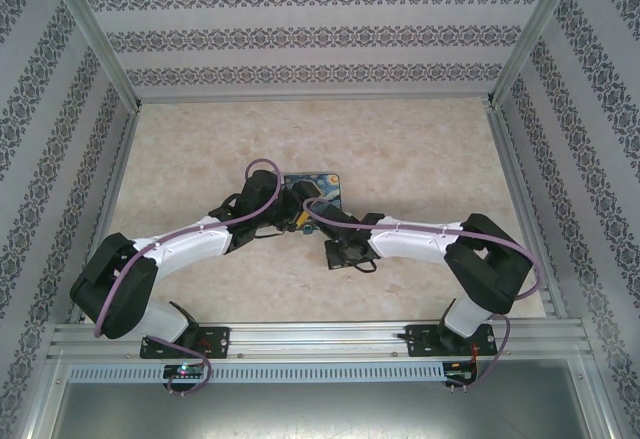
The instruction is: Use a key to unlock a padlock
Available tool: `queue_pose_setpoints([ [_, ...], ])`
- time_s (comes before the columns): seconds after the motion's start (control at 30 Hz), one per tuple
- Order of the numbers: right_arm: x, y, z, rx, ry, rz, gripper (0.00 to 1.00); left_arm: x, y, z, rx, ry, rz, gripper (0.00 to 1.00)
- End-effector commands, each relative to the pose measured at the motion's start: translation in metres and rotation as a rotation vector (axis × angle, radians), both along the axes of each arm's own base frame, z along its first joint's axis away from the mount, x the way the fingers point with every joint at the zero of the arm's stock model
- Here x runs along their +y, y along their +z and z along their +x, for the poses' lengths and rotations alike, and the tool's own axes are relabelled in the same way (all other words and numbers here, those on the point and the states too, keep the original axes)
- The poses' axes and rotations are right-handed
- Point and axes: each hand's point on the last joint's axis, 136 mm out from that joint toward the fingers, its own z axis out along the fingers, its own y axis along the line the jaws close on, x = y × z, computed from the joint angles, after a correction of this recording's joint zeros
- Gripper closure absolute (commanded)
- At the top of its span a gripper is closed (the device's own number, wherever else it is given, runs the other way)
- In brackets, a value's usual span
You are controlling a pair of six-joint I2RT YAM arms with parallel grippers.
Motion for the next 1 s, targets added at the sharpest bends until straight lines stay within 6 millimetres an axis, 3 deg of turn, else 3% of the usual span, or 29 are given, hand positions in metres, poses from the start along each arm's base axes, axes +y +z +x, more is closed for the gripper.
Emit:
queue_pose_setpoints([
  [0.0, -0.007, 0.004, -0.009, 0.016, 0.021, -0.009, 1.00, -0.004, 0.009, 0.002, -0.026, 0.006, -0.024, 0.31],
  [0.57, -0.015, 0.018, -0.008, -0.002, 0.005, 0.021, 1.00, -0.004, 0.009, 0.000, -0.024, 0.002, -0.025, 0.32],
  [0.83, -0.006, -0.001, -0.009, 0.048, 0.032, 0.012, 1.00, -0.005, 0.007, 0.001, -0.018, -0.001, -0.024, 0.32],
  [0.87, -0.002, -0.001, -0.010, 0.052, 0.043, 0.015, 0.89, -0.005, 0.007, 0.001, -0.019, -0.001, -0.025, 0.32],
  [0.93, 0.000, 0.001, -0.009, 0.035, 0.042, 0.011, 0.55, -0.005, 0.008, 0.001, -0.020, -0.003, -0.025, 0.32],
  [0.97, -0.002, 0.005, -0.007, 0.025, 0.029, 0.010, 0.44, -0.005, 0.007, 0.000, -0.020, -0.002, -0.023, 0.32],
])
